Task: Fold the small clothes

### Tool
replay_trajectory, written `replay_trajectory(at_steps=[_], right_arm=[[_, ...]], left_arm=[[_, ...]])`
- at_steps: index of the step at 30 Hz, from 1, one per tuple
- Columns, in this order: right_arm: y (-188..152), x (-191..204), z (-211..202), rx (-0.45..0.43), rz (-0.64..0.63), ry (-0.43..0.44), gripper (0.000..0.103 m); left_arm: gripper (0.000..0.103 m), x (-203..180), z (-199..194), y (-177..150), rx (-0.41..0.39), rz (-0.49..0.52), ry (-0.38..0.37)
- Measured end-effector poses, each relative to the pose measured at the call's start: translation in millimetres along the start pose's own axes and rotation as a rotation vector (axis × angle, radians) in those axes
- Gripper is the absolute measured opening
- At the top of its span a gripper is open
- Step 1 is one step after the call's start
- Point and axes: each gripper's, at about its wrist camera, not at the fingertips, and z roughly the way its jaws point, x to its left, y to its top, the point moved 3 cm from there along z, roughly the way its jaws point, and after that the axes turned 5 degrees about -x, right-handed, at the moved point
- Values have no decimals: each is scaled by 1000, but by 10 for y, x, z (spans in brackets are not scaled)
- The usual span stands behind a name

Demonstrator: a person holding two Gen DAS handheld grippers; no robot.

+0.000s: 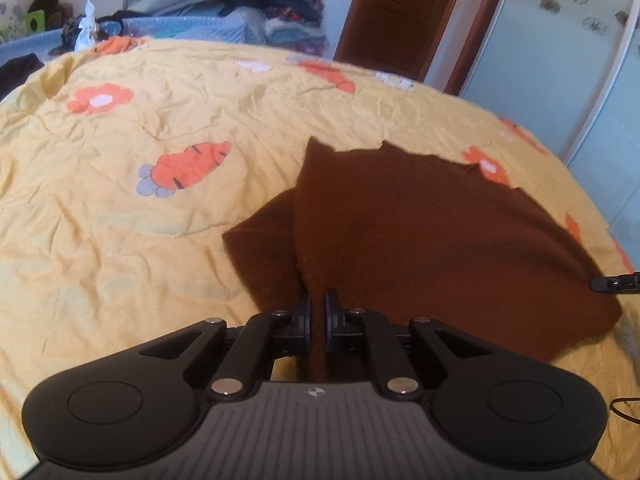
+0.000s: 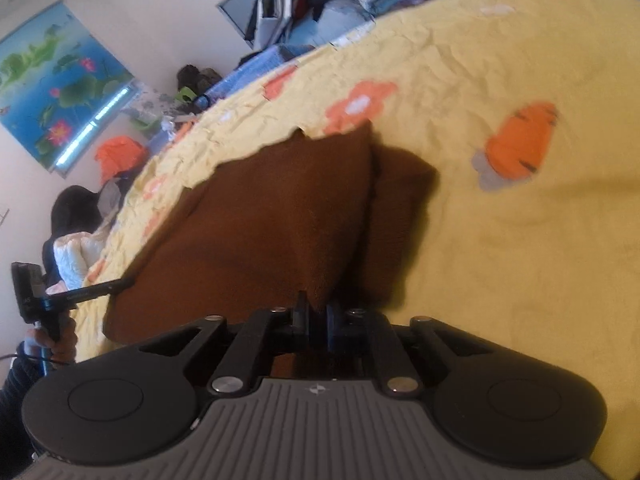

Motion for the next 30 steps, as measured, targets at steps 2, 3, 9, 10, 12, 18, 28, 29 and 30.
replay_trajectory(at_steps=[2,3,9,10,12,18,28,29,30], right_arm=[[-27,-69,-65,-38,70,-6,44],[-41,-66,-137,-63,90,8,59],[-270,82,-317,-42,41,26,52],[-306,100,-271,-17,31,27,37],[-358,131,-136,37,1,10,16],[-314,245,-403,30,-106,36,11],[-187,152,-590,-148,-13,-8,60],[-129,244,-576,-174,-31,-8,60],[-70,360,-510,-189,-65,-15,60]], left_arm=[[35,24,-91,-18,6,-57,-2],[71,41,-144,-46,17,-95,-18],[79,12,-275,-379,15,-210,-104],[61,-20,-225,-409,21,-198,-89],[24,-61,-141,-420,25,-175,-51],[18,-93,-413,-391,-11,-3,-72],[69,-336,-833,-187,-163,13,-107],[82,-477,-878,-110,-215,30,-137],[85,-638,-870,-49,-253,48,-172]])
